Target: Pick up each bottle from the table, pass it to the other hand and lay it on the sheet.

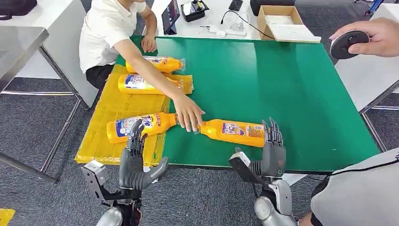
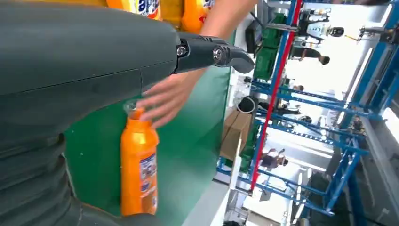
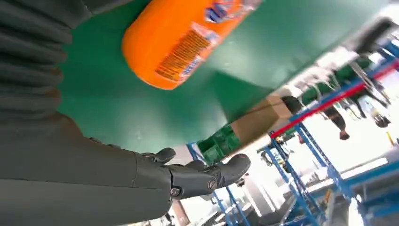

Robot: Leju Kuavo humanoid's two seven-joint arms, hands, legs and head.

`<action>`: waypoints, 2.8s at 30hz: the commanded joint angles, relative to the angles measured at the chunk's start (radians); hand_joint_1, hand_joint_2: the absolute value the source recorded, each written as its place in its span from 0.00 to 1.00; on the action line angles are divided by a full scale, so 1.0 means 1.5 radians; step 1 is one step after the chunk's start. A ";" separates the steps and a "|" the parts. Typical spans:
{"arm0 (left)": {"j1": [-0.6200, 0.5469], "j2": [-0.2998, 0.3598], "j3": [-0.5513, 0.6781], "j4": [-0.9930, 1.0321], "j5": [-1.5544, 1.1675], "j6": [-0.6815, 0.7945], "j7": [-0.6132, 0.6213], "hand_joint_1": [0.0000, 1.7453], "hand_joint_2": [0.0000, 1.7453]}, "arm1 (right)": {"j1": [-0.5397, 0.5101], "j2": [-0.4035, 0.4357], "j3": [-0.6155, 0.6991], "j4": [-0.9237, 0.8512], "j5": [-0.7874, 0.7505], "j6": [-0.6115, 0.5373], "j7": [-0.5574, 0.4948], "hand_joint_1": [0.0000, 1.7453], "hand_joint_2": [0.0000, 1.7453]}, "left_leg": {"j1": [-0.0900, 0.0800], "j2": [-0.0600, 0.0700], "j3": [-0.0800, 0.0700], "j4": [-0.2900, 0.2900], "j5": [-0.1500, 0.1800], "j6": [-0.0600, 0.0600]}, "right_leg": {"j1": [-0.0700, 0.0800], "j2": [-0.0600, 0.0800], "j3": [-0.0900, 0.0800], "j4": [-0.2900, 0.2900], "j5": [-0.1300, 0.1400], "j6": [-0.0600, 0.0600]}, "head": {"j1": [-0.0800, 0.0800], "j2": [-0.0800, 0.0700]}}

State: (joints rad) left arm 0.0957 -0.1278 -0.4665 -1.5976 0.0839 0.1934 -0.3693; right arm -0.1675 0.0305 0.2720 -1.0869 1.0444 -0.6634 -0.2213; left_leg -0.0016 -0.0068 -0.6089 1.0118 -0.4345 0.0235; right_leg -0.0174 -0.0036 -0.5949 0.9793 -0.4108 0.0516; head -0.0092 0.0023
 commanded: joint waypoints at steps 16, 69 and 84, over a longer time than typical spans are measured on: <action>-0.068 -0.021 -0.018 0.099 -0.013 0.011 0.064 0.00 1.00 | -0.255 -0.022 0.093 0.396 0.181 0.061 0.135 0.00 1.00 | 0.000 0.001 0.002 0.000 0.000 -0.001 | 0.001 0.001 0.002 0.000 0.000 -0.001 | 0.000 0.000; -0.123 0.011 -0.092 0.116 0.054 -0.072 0.118 0.00 1.00 | -0.367 -0.042 -0.024 0.529 -0.081 0.592 0.022 1.00 1.00 | 0.001 -0.001 0.010 -0.002 0.001 -0.001 | 0.001 -0.002 0.011 -0.003 0.000 -0.002 | 0.000 0.000; 0.047 0.024 -0.021 -0.023 -0.072 0.086 0.046 0.00 1.00 | 0.000 0.036 0.047 -0.026 -0.451 0.493 -0.077 1.00 1.00 | 0.003 0.001 0.010 -0.001 -0.003 -0.002 | 0.004 0.001 0.010 -0.001 -0.003 -0.003 | 0.000 0.000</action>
State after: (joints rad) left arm 0.0893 -0.1415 -0.5379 -1.5874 -0.0442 0.3315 -0.3071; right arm -0.4908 0.0771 0.2289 -0.6304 0.5034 0.1159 -0.3387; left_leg 0.0022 -0.0065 -0.5998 1.0117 -0.4361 0.0220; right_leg -0.0138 -0.0016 -0.5861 0.9794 -0.4125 0.0503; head -0.0092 0.0023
